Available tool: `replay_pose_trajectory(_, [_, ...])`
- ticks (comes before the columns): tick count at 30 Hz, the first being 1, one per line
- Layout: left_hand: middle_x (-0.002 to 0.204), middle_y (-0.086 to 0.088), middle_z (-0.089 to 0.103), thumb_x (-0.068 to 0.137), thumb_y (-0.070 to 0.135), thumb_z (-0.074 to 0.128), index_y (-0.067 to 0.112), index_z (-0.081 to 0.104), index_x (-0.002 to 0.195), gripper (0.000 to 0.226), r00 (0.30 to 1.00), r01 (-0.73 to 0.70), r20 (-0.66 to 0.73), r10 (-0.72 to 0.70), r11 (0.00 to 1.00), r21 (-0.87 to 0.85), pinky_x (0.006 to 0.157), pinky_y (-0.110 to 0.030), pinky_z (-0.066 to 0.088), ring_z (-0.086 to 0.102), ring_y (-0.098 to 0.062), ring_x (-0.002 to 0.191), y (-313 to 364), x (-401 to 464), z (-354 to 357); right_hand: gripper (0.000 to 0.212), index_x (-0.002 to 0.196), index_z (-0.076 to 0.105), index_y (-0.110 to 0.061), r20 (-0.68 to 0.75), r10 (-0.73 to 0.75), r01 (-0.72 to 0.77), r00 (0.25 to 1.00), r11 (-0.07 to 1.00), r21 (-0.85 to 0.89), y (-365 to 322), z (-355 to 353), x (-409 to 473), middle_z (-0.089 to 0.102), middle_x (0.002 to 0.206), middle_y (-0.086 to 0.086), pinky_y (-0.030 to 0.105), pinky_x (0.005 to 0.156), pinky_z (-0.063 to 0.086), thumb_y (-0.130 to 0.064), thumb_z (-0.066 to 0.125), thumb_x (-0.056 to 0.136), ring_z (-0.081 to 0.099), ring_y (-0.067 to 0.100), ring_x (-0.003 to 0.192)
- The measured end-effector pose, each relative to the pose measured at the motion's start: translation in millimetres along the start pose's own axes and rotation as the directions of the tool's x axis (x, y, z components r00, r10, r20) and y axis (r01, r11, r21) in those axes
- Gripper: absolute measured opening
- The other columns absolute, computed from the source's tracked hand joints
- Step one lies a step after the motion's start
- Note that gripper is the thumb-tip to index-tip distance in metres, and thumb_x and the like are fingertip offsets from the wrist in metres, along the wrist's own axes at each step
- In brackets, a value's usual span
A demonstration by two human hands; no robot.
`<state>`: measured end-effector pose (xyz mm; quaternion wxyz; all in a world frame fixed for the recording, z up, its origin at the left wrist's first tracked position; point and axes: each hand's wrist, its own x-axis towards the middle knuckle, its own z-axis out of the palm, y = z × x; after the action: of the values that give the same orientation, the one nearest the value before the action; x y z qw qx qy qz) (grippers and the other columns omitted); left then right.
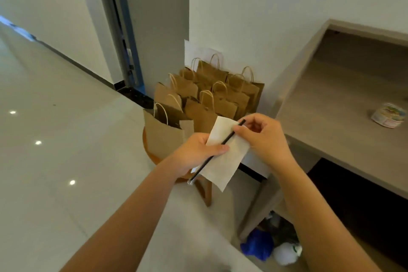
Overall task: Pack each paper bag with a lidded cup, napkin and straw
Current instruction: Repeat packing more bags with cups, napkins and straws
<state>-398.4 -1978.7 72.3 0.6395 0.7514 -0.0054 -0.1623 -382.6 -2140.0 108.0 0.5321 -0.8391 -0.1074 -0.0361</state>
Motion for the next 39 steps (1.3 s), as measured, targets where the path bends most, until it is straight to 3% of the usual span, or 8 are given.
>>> replay_pose_trajectory(7, [0.106, 0.002, 0.06, 0.087, 0.017, 0.066, 0.012, 0.06, 0.117, 0.031, 0.955, 0.073, -0.297, -0.021, 0.984, 0.165, 0.095, -0.031, 0.049, 0.058, -0.015, 0.102, -29.2, 41.5, -96.8, 0.004, 0.093, 0.055, -0.023, -0.087, -0.122, 0.118, 0.989, 0.992, -0.044, -5.2, 74.9, 79.8, 0.055, 0.084, -0.016, 0.01, 0.061, 0.043, -0.022, 0.059, 0.091, 0.056, 0.002, 0.079])
replay_pose_trajectory(12, [0.116, -0.018, 0.062, 0.09, 0.007, 0.058, -0.001, 0.058, 0.118, 0.029, 0.881, 0.108, -0.472, 0.003, 0.972, 0.208, 0.102, -0.039, 0.044, 0.058, -0.029, 0.112, -39.4, 90.2, -178.7, 0.006, 0.097, 0.053, -0.021, -0.083, -0.18, 0.175, 0.98, 0.982, -0.066, -2.6, 118.7, 145.8, 0.05, 0.082, -0.018, 0.003, 0.06, 0.042, -0.017, 0.056, 0.093, 0.052, 0.0, 0.075])
replay_pose_trajectory(17, [0.107, 0.0, 0.062, 0.094, 0.019, 0.054, 0.013, 0.063, 0.112, 0.021, 0.85, 0.155, -0.526, 0.03, 0.94, 0.304, 0.099, -0.029, 0.043, 0.057, -0.014, 0.105, -39.9, 138.1, -230.7, 0.008, 0.097, 0.054, -0.024, 0.055, -0.147, 0.153, 0.988, 0.978, -0.141, 16.8, 157.8, 188.7, 0.05, 0.083, -0.022, 0.004, 0.061, 0.043, -0.017, 0.056, 0.093, 0.053, -0.003, 0.078])
replay_pose_trajectory(22, [0.111, 0.001, 0.062, 0.093, 0.021, 0.056, 0.017, 0.064, 0.111, 0.02, 0.899, 0.189, -0.437, -0.027, 0.924, 0.331, 0.094, -0.025, 0.041, 0.056, -0.013, 0.106, -49.6, 179.4, -252.9, 0.009, 0.098, 0.058, -0.024, 0.146, -0.077, 0.102, 0.986, 0.98, -0.173, 38.5, 193.8, 211.0, 0.056, 0.086, -0.014, 0.008, 0.067, 0.044, -0.017, 0.057, 0.092, 0.056, -0.001, 0.08])
replay_pose_trajectory(26, [0.109, 0.005, 0.058, 0.094, 0.021, 0.055, 0.018, 0.06, 0.117, 0.024, 0.933, 0.185, -0.356, -0.056, 0.922, 0.339, 0.072, -0.013, 0.04, 0.052, -0.008, 0.101, -50.0, 207.7, -273.4, 0.008, 0.094, 0.057, -0.025, 0.158, 0.03, 0.003, 0.987, 0.979, -0.205, 54.5, 227.1, 229.1, 0.055, 0.083, -0.013, 0.01, 0.063, 0.042, -0.017, 0.056, 0.093, 0.054, 0.002, 0.077])
replay_pose_trajectory(32, [0.118, 0.003, 0.059, 0.097, 0.021, 0.05, 0.017, 0.058, 0.123, 0.027, 0.983, 0.093, -0.183, -0.003, 0.869, 0.486, 0.09, -0.017, 0.038, 0.051, -0.006, 0.108, -47.4, 241.9, -299.1, 0.009, 0.088, 0.053, -0.02, 0.175, 0.252, -0.196, 0.952, 0.939, -0.283, 80.3, 276.8, 244.2, 0.047, 0.07, -0.012, 0.009, 0.057, 0.039, -0.013, 0.056, 0.093, 0.046, 0.002, 0.063])
replay_pose_trajectory(35, [0.122, 0.002, 0.06, 0.097, 0.022, 0.05, 0.016, 0.058, 0.123, 0.028, 0.998, 0.016, -0.053, 0.015, 0.841, 0.541, 0.087, -0.015, 0.037, 0.052, -0.006, 0.109, -48.0, 253.2, -304.7, 0.006, 0.095, 0.058, -0.017, 0.181, 0.318, -0.254, 0.931, 0.917, -0.308, 88.0, 294.8, 253.9, 0.049, 0.075, -0.013, 0.005, 0.06, 0.038, -0.013, 0.059, 0.091, 0.046, -0.002, 0.069])
replay_pose_trajectory(39, [0.123, 0.002, 0.061, 0.097, 0.022, 0.051, 0.019, 0.058, 0.125, 0.029, 0.998, -0.021, 0.061, -0.016, 0.818, 0.575, 0.09, -0.016, 0.04, 0.055, -0.008, 0.113, -52.2, 262.7, -307.0, 0.025, 0.115, 0.058, -0.015, 0.195, 0.425, -0.365, 0.884, 0.888, -0.281, 90.3, 302.3, 260.0, 0.055, 0.096, -0.009, 0.007, 0.075, 0.041, -0.019, 0.062, 0.09, 0.052, 0.005, 0.089])
